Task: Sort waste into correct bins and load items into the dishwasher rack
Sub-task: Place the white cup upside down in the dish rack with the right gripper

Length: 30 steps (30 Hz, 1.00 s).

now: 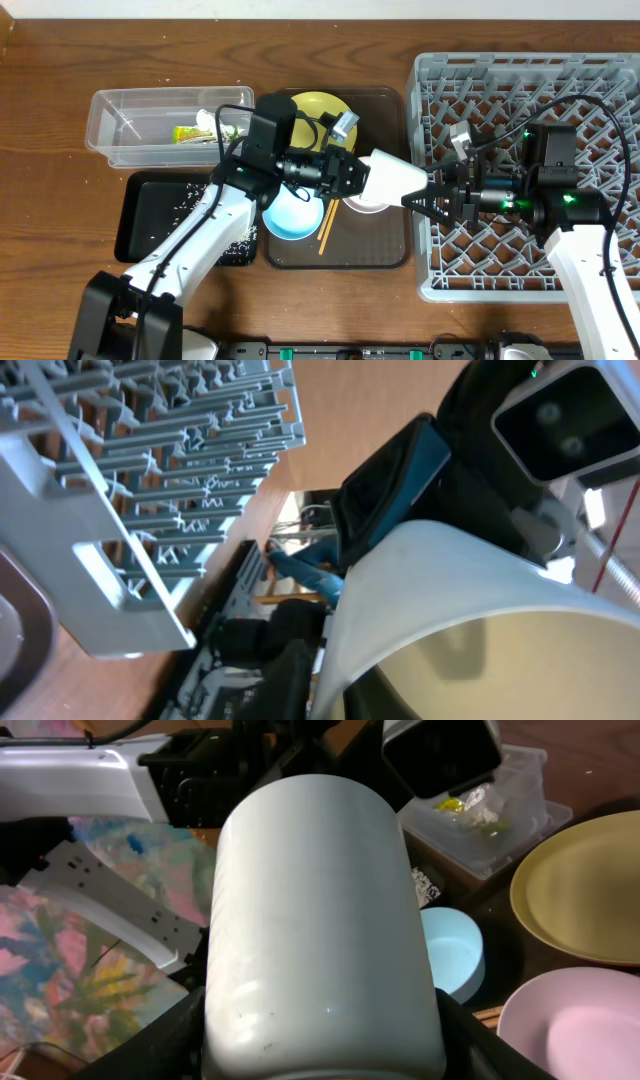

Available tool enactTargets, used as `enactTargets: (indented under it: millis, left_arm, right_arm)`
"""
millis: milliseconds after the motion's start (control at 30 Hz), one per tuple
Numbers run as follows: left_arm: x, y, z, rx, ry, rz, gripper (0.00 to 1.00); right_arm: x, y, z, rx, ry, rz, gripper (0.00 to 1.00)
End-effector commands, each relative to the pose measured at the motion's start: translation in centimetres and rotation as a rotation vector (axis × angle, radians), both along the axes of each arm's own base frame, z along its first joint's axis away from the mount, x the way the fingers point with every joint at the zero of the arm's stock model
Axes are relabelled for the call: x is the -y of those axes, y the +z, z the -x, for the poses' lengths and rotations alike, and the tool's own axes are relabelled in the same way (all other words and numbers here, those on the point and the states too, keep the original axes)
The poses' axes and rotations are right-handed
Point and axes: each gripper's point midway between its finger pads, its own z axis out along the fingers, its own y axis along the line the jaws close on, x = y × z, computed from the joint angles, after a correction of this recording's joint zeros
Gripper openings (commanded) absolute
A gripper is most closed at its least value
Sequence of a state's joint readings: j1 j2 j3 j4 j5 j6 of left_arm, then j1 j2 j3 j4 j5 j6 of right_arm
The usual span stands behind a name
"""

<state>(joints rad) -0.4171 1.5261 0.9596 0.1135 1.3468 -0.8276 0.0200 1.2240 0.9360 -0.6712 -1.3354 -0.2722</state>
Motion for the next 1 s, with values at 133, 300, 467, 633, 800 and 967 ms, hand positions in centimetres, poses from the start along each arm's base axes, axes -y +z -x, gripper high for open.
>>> enactTargets:
  millis: [133, 300, 467, 633, 800, 967]
  left_arm:
    - [0.0, -1.6, -1.5, 0.186, 0.070, -0.062, 0.49]
    - [-3.6, -7.6, -4.7, 0.244, 0.265, -0.383, 0.58]
    - [-9.9, -9.7, -6.2, 0.288, 0.405, -0.639, 0.63]
    - [-15.6, -7.0, -6.0, 0.347, 0.551, -0.754, 0.63]
    - [-20.5, -4.3, -4.9, 0.385, 0.725, -0.862, 0.63]
    - [-24.7, -3.3, -4.0, 0.405, 0.865, -1.008, 0.63]
  right_arm:
    - [1.0, -2.5, -2.0, -0.077, -0.144, 0.162, 0.34]
    - [4.1, -5.4, -3.8, -0.132, -0.366, 0.394, 0.27]
    - [7.7, -4.8, -3.8, -0.145, -0.555, 0.582, 0.26]
    - [12.3, -2.6, -2.4, -0.230, -0.776, 0.780, 0.08]
    - [15.8, -1.7, -0.8, -0.329, -0.956, 0.904, 0.01]
    - [19.3, -3.1, 0.6, -0.488, -1.126, 0.995, 0.01]
